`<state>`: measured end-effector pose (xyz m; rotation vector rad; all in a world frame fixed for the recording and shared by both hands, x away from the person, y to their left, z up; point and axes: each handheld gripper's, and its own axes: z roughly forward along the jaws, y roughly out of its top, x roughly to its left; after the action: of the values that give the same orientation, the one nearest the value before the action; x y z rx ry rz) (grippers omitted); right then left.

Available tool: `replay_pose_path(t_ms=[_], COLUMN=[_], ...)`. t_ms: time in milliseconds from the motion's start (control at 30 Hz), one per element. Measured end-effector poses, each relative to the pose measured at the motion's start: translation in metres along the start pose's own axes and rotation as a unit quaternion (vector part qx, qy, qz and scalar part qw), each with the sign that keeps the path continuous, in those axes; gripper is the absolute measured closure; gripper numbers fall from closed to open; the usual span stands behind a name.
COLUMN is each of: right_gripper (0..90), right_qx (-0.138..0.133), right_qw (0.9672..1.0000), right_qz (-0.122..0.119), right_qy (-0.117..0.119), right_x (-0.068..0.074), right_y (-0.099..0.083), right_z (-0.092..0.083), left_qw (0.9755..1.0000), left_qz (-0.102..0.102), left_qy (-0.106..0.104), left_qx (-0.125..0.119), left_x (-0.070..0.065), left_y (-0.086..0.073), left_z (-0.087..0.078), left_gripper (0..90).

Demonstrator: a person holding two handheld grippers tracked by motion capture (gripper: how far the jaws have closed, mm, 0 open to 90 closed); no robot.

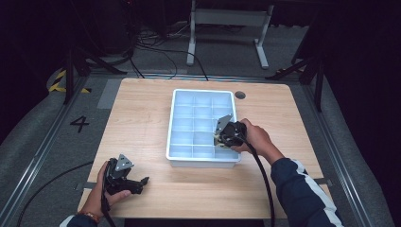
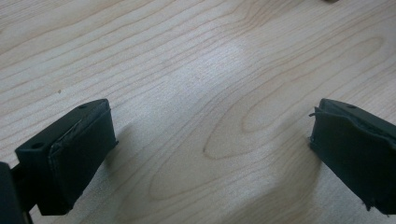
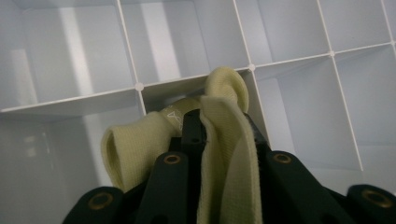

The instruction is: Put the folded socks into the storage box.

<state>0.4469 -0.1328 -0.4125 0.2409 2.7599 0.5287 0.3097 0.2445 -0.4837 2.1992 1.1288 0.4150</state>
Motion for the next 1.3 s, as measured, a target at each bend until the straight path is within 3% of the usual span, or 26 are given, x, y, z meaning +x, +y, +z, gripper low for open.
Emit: replay_pose_path(t_ms=[233, 433, 667, 867, 1067, 1300], right_gripper=[77.5, 77.5, 76.5, 75.7, 74.7, 70.7], right_qx=[0.01, 0.041, 0.082, 0.124, 0.132, 0.133], right_qw=[0.9996, 0.9985, 0.9946, 0.9901, 0.9883, 0.9885], right_qz=[0.006, 0.002, 0.015, 0.019, 0.03, 0.032], right_qy=[0.027, 0.036, 0.062, 0.064, 0.07, 0.064], right_x=[-0.006, -0.008, -0.014, -0.016, -0.018, -0.019], right_y=[0.001, 0.005, 0.011, 0.018, 0.019, 0.021], right_z=[0.005, 0.009, 0.014, 0.019, 0.021, 0.023], left_qw=[1.0, 1.0, 1.0, 1.0, 1.0, 1.0], left_qz=[0.0, 0.0, 0.001, 0.003, 0.002, 0.002], left_qy=[0.0, 0.0, -0.001, 0.0, 0.0, 0.0], left_qx=[0.0, 0.0, -0.001, 0.0, 0.0, -0.001], left_x=[0.0, 0.0, 0.0, 0.0, 0.0, 0.0], left_y=[0.0, 0.0, 0.0, 0.0, 0.0, 0.0], left_z=[0.0, 0.0, 0.0, 0.0, 0.0, 0.0], left_gripper=[0.2, 0.2, 0.2, 0.2, 0.2, 0.2])
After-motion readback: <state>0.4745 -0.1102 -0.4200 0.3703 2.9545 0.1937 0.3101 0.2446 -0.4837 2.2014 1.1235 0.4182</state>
